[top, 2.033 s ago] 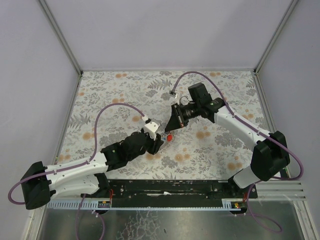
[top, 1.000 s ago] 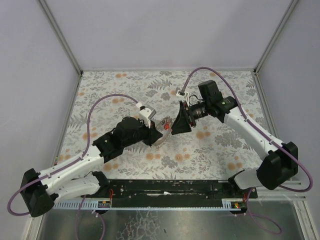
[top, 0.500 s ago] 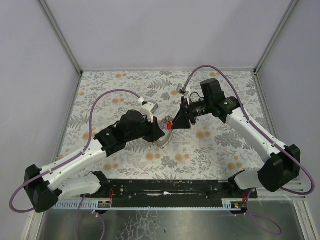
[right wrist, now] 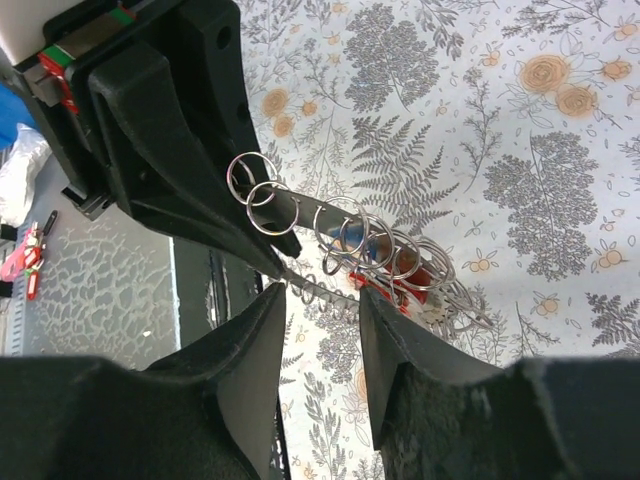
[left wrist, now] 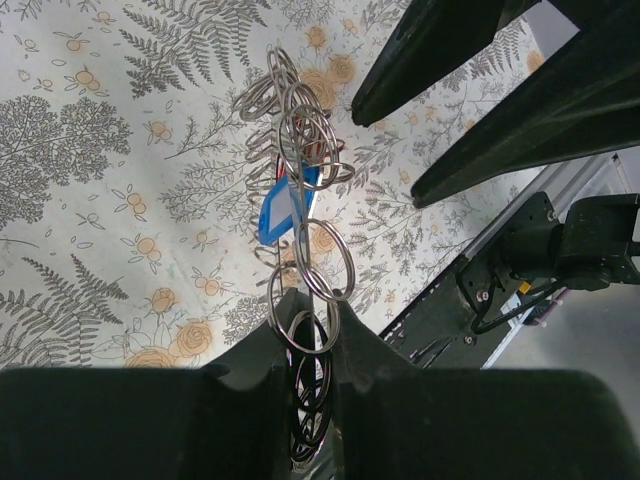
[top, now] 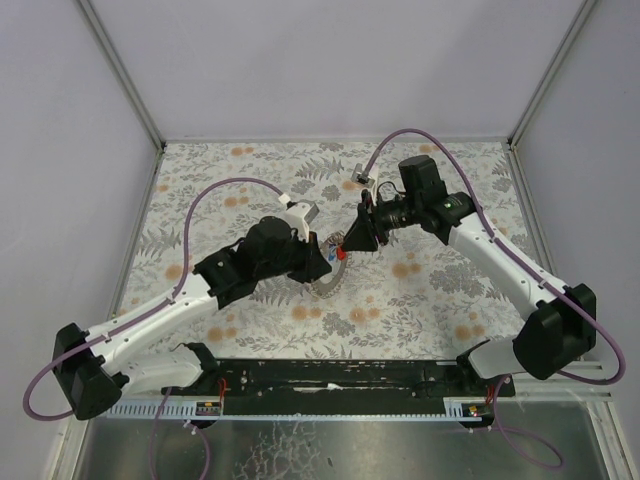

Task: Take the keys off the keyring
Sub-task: Pick up the key from the keyring.

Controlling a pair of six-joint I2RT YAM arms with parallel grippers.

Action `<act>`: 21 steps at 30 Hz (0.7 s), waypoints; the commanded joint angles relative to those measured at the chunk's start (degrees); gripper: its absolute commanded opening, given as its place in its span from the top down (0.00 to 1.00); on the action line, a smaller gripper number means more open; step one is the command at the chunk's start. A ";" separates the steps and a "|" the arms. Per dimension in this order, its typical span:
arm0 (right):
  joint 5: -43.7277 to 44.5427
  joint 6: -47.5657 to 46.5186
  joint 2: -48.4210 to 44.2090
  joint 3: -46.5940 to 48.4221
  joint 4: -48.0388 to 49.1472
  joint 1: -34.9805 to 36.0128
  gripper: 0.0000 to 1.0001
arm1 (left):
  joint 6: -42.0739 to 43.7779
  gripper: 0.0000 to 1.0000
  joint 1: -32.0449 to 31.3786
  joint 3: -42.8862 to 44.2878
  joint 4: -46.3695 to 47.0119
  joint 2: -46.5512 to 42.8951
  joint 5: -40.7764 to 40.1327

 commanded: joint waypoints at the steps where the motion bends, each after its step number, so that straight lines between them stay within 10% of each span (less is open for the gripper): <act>1: 2.36 -0.16 0.15 1.18 2.18 0.71 0.59 | -1.66 1.00 0.04 3.31 1.34 0.33 0.27; 21: 8.67 -1.27 1.21 3.07 1.21 3.11 0.70 | -4.06 1.00 -0.01 3.89 0.79 1.61 0.40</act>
